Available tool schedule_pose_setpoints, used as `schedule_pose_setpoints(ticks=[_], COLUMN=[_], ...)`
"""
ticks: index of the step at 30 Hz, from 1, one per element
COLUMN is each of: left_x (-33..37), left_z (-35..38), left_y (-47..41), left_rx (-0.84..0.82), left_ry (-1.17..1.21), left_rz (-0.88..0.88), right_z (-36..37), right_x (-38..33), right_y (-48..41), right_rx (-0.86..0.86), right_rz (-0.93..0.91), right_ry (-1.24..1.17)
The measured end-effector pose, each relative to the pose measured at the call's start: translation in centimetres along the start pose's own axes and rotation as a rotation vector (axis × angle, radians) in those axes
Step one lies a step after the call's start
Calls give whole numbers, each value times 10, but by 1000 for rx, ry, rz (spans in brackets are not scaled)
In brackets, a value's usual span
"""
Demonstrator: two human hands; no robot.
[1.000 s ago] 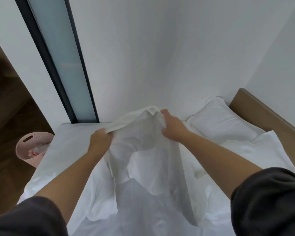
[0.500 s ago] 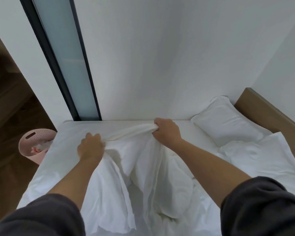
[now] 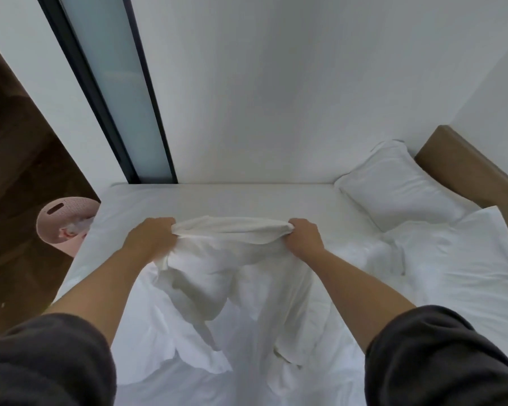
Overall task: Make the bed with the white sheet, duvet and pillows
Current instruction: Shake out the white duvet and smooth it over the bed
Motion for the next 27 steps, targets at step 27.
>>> schedule_pose_setpoints(ticks=[27], left_x=[-57], left_z=[433], left_y=[18], left_rx=[-941], left_ry=[-63], left_rz=[-146], right_z=[360], right_x=[205], right_y=[17], right_rx=[-1017], right_rz=[0], right_ry=[168])
Point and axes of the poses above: each hand's wrist, its own y-axis away from the middle knuckle, its own z-axis out of the palm, x = y × z, the point moved 3 cm from there along -y, towards the middle knuckle, and after that the axes turned 8 degrees about -z, right-handed, at the moved point
